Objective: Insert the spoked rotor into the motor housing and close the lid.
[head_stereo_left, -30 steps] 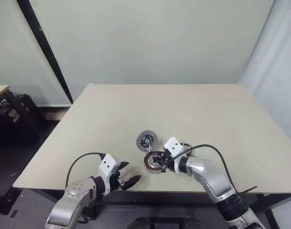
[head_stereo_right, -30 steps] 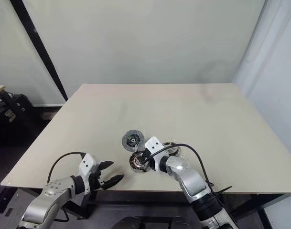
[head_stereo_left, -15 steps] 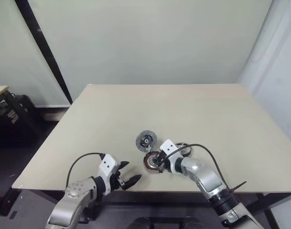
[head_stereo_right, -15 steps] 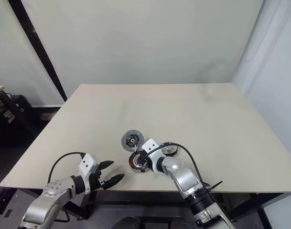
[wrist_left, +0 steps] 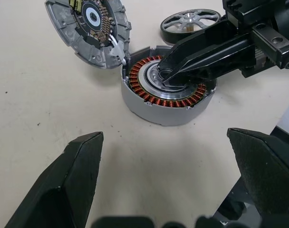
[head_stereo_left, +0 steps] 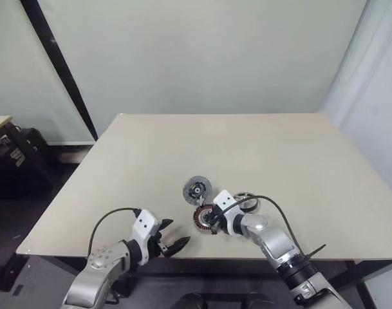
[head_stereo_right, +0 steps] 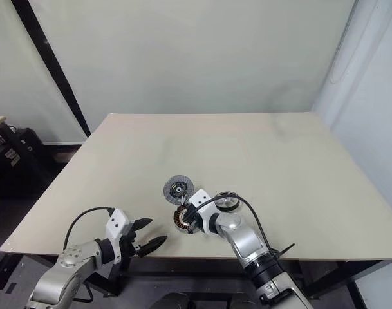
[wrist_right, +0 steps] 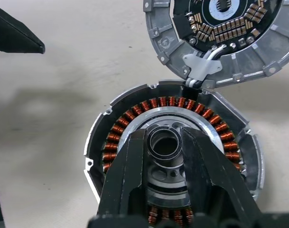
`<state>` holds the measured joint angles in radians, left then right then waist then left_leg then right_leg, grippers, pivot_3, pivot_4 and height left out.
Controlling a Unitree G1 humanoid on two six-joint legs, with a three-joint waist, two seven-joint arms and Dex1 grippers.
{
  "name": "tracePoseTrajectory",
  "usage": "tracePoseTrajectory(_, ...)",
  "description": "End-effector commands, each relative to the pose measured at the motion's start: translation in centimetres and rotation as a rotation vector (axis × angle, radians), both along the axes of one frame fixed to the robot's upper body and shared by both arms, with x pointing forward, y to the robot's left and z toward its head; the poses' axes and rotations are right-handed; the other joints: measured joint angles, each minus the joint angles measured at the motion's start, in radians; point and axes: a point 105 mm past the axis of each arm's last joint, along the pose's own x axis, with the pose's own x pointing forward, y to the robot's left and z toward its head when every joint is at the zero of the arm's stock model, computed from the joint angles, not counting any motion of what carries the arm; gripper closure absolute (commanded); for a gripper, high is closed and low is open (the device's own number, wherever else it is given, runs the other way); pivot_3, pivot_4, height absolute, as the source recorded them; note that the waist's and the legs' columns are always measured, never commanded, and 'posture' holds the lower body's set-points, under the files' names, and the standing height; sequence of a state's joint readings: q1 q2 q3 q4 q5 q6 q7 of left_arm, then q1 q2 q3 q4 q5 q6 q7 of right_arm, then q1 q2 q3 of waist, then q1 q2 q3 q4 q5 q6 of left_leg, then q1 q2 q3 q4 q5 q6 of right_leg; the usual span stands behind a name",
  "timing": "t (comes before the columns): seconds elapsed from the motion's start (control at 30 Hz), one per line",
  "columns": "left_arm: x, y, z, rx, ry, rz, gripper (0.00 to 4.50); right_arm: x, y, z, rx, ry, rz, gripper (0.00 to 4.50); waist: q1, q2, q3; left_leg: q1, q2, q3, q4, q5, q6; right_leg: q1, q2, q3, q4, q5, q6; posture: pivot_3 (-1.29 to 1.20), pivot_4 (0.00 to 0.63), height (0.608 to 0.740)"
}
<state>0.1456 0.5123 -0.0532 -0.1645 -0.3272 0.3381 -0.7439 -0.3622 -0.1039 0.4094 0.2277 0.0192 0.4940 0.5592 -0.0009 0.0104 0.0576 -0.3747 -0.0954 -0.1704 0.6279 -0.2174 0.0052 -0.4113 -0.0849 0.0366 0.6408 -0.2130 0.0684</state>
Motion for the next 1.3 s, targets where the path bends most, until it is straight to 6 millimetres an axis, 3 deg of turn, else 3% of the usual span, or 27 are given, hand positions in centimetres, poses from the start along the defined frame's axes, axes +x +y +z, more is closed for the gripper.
tracePoseTrajectory(0.03,0.43,0.08,1.27,-0.001,-0.059,0.001,0.00,0.87,0.25,1.47,0.014,-0.065,0.003,3.78,0.000,0.000,0.000,0.000,0.000,0.000,0.000,0.000,0.000,0.000,0.000,0.000,0.000,0.000,0.000,0.00,0.000,0.740)
tracePoseTrajectory(1.3,0.73,-0.02,1.18,0.000,-0.061,0.009,0.00,0.64,0.02,1.07,0.000,-0.040,0.011,3.78,0.000,0.000,0.000,0.001,0.000,0.000,0.000,0.000,0.000,0.001,0.000,0.000,0.000,0.000,0.000,0.00,0.000,0.740)
